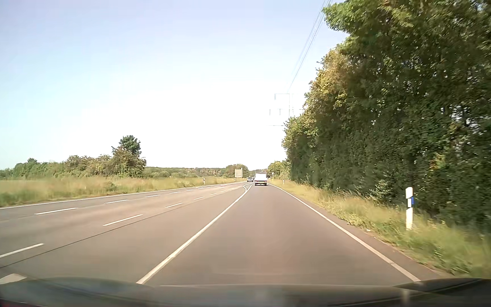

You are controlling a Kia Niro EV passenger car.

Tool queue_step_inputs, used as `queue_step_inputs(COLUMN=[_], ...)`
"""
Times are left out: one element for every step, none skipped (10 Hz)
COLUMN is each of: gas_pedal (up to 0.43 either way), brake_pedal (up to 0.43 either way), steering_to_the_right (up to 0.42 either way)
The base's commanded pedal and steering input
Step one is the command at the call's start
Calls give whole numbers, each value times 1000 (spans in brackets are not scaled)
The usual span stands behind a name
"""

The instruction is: Follow the waypoints while adhering to traffic rules and regulations

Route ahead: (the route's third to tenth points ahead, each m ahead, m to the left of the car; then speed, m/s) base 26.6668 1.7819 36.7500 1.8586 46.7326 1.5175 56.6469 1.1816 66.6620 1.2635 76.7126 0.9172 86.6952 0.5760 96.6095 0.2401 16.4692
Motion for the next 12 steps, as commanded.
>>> queue_step_inputs(gas_pedal=[189, 189, 189, 189, 189, 189, 189, 189, 189, 189, 189, 189], brake_pedal=[30, 30, 30, 30, 30, 30, 30, 30, 30, 30, 30, 30], steering_to_the_right=[-1, 0, 0, 0, 0, 0, 0, 0, 0, 0, 0, -1])
